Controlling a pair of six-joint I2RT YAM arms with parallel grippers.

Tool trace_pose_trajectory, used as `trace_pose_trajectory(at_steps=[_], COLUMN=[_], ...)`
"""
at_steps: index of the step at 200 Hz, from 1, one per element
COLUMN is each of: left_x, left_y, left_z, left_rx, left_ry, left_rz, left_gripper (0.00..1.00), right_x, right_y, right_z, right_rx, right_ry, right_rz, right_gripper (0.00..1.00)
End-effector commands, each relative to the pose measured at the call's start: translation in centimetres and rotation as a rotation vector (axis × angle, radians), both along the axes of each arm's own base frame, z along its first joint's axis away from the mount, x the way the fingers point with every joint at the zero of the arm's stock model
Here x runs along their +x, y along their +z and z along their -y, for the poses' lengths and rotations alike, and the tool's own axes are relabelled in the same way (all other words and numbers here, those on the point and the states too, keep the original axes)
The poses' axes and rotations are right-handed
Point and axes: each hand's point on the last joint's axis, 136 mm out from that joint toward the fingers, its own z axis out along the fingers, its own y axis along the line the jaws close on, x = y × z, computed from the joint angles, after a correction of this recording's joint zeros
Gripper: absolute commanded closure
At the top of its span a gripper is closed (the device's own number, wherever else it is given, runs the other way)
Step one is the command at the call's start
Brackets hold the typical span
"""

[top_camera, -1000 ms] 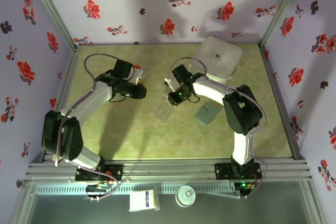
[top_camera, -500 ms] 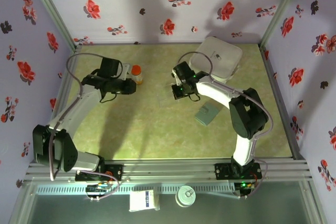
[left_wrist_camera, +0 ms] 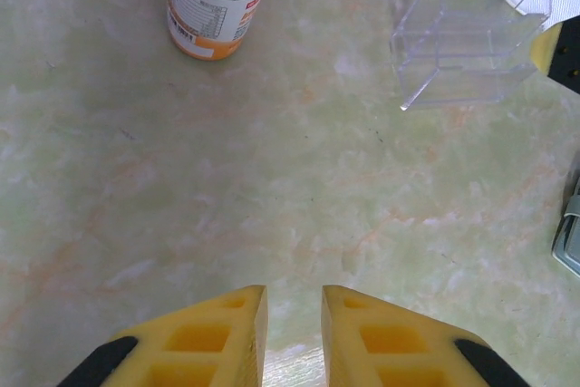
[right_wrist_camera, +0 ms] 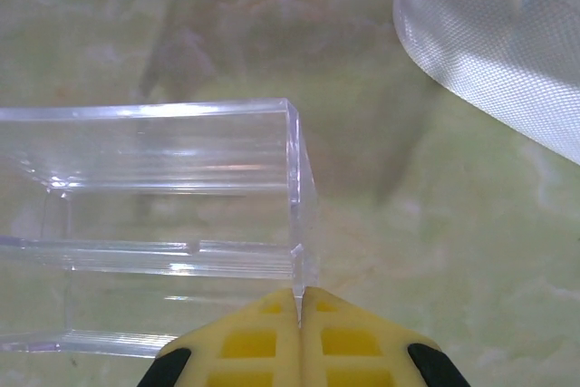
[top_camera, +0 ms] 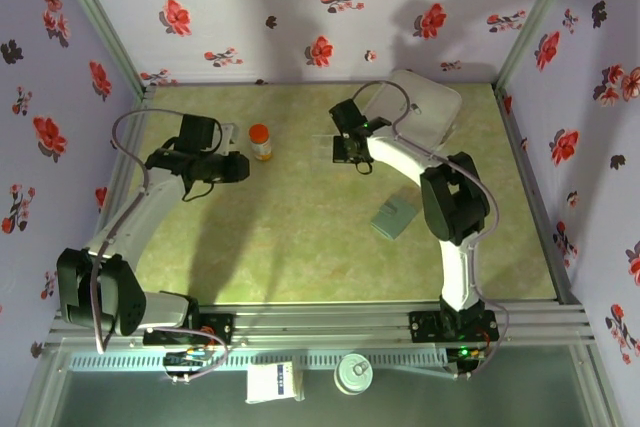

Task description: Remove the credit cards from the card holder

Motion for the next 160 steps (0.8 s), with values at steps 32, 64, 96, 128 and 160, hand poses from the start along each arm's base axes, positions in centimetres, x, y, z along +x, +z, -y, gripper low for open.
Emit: trace_pose_trajectory(at_steps=[32,64,96,128,160], left_x=[0.3,0.5,0.5,0.3,0.3], left_y=[-0.6,-0.7,-1.0,-1.1,-1.2], left_z=[0.3,0.6,0.6,0.6,0.6], left_rx=[-0.04,-0.057,-0.058,-0.058,-0.058], left_ry=[0.012,0.011,0.01,0.009,0.009], left_rz=[-0.01,-0.013,-0.018,-0.021,-0.022], left_gripper=[0.78,0.78,0.78,0.78,0.78], right_x=[1.1,1.4,1.7,1.8,1.8], right_y=[-0.5,-0.5,-0.8,-1.1,-1.0], right_z=[-0.3,-0.7,-1.3,-1.6,-1.7], right_rx=[0.011,0.012,0.011,0.009,0.003], right_ry=[-0.065,-0.04,-0.013,0.007,0.021], right_rz=[0.008,0.011,-0.003,-0.012,-0.019], right_gripper=[0.98,0.97,0.94,0.93,0.91])
